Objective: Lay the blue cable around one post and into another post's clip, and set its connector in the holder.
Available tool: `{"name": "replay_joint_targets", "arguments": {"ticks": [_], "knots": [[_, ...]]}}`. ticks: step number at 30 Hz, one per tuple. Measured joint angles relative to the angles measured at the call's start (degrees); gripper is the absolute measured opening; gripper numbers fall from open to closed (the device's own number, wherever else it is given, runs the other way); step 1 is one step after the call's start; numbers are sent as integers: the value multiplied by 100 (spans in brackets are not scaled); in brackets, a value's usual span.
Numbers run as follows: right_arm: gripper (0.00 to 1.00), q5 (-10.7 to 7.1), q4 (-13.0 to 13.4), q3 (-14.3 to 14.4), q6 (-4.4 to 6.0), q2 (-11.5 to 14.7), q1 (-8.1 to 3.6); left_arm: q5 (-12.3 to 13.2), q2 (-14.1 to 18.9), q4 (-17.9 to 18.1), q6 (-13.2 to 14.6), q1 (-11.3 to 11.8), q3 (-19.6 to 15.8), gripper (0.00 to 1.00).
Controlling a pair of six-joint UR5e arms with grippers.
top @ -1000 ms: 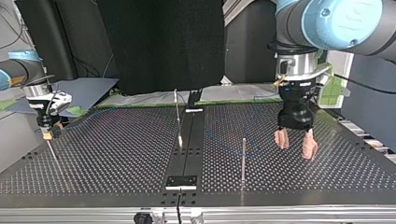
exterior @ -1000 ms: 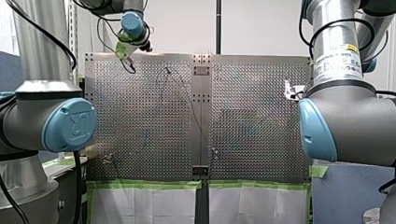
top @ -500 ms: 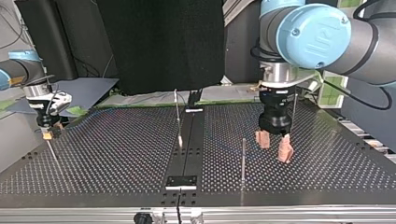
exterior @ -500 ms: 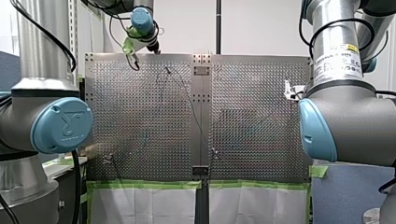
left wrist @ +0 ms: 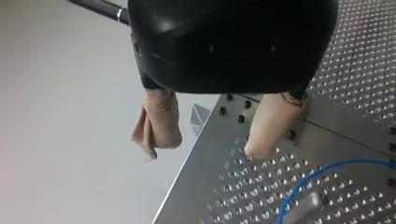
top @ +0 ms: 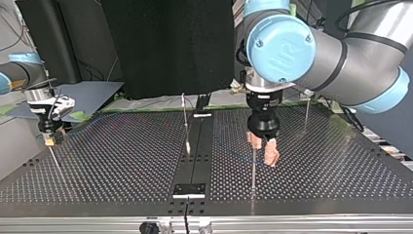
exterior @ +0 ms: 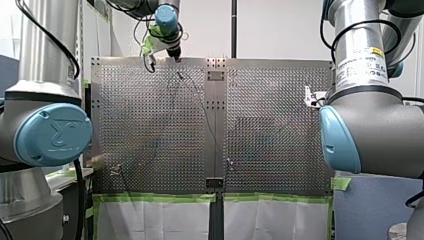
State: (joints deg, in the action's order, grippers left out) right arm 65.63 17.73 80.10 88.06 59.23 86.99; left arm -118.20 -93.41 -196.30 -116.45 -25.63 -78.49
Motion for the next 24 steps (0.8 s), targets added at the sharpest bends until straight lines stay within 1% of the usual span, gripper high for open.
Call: {"name": "replay_joint_targets", "arguments": {"ticks": [4, 8, 13, 24], "knots": [[100, 0, 0, 0, 0, 0, 0, -234, -9, -233, 235, -168, 234, 100], [100, 0, 0, 0, 0, 0, 0, -392, -9, -455, 458, -208, 446, 100], [100, 0, 0, 0, 0, 0, 0, -418, -10, -739, 740, -209, 535, 100], [100, 0, 0, 0, 0, 0, 0, -426, -7, -1277, 1278, -190, 544, 100]]}}
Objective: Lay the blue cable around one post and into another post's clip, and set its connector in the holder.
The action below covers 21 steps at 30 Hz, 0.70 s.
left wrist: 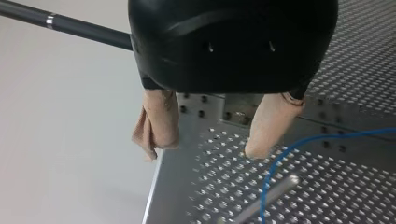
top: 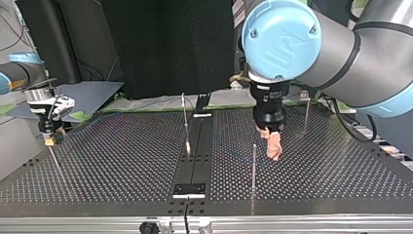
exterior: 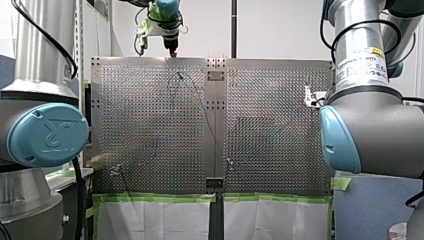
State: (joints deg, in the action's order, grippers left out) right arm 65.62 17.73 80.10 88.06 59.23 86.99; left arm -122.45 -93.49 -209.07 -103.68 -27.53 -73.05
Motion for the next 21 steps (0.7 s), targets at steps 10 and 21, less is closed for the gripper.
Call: {"name": "replay_joint_targets", "arguments": {"ticks": [10, 21], "knots": [[100, 0, 0, 0, 0, 0, 0, -17, -3, -518, 517, 4, -1, 100], [100, 0, 0, 0, 0, 0, 0, -125, 0, -879, 1030, 22, -2, 100]]}}
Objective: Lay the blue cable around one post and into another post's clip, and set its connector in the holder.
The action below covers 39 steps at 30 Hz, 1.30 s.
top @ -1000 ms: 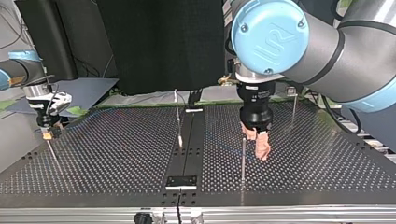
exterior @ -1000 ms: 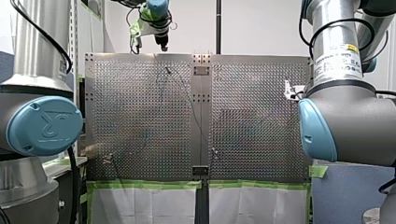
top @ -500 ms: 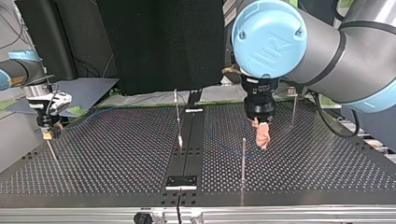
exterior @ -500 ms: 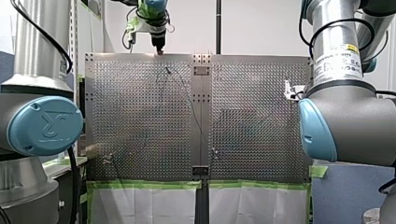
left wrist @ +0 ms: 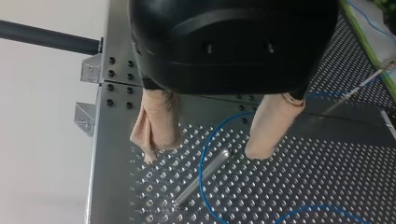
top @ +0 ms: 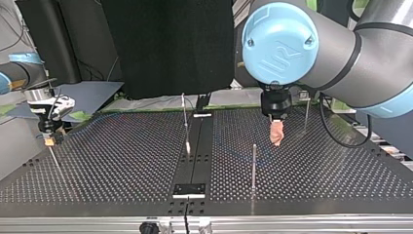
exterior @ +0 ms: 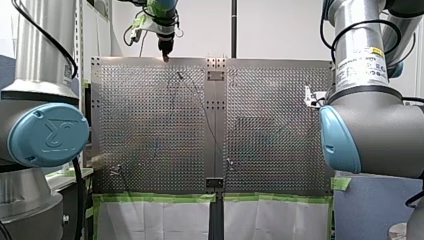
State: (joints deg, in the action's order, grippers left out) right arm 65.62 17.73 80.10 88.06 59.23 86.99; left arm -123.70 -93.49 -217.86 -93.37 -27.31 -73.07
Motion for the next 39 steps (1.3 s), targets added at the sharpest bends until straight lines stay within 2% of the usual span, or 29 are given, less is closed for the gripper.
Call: {"name": "replay_joint_targets", "arguments": {"ticks": [28, 39], "knots": [[100, 0, 0, -1, 0, 0, 0, -35, 3, -12, 1418, 4, -2, 100], [100, 0, 0, 0, 0, 0, 0, -36, 3, -12, 1534, 4, 0, 100]]}}
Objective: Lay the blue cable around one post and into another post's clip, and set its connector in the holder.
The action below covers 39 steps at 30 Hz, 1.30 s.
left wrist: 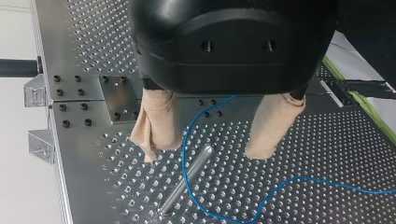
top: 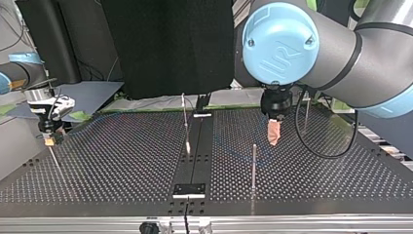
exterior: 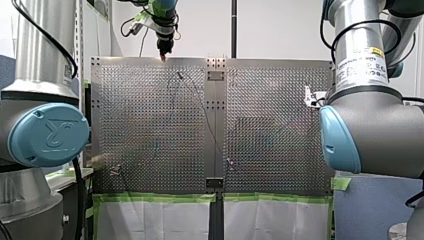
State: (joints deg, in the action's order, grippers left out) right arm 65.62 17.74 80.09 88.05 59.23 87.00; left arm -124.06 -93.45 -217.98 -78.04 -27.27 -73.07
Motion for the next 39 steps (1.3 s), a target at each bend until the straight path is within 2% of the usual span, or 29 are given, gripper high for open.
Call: {"name": "replay_joint_targets", "arguments": {"ticks": [12, 21, 32, 39], "knots": [[100, 0, 0, 0, 0, 0, 0, 0, 0, 2, -149, 0, -3, 100], [100, 0, 0, 0, 0, 0, 0, 58, 104, 237, -538, 5, -247, 100], [100, 0, 0, 0, 0, 0, 0, 568, 610, 779, -1085, 16, -789, 100], [100, 0, 0, 0, 0, 0, 0, 895, 679, 1104, -1412, 36, -1116, 100]]}}
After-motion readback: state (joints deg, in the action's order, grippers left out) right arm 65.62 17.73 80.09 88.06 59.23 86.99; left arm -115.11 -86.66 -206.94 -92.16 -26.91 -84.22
